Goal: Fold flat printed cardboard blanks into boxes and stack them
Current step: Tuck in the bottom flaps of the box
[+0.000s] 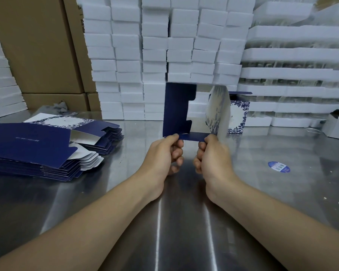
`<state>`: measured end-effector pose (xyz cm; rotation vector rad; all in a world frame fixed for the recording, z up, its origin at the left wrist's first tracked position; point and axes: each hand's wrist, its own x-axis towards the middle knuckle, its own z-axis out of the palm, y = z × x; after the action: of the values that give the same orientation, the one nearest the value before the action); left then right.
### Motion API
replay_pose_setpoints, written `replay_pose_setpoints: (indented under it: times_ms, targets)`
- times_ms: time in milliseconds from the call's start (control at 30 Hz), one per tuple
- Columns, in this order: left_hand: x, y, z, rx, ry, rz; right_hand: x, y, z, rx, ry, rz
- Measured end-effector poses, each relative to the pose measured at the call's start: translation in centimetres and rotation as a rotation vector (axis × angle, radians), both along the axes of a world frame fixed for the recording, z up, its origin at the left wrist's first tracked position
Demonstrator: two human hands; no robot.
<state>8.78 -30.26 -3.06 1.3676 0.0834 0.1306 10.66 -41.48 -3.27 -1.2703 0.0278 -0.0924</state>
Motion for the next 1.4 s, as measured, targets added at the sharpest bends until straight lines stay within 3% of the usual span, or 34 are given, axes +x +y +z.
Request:
replay_pose_setpoints:
  times_ms: [133, 333, 1000, 1200, 1400]
  targets:
    - [-0.2, -0.2, -0.1, 0.051, -0.010, 0.058, 0.0, 0.0, 0.0, 0.015, 0.003, 0.057]
    - [-0.3, -0.3, -0.1, 0.136, -0.035, 0.050, -0.2, -0.1, -0.2, -0.087, 0.013, 0.312]
    - [-0.5, -0.3, 0.3, 0.106, -0.004, 0.235, 0.8, -0.6, -0.5, 0.006, -0.028, 0.088]
    - [-0.4, -0.2, 0.3, 0.068, 0.013, 0.224, 1.5, -1.1, -0.4, -0.135, -0.170, -0.007]
    - [0.0, 0.4, -0.6, 0.040, -0.045, 0.297, 1.2, -1.6, 0.0, -0.116, -0.195, -0.018]
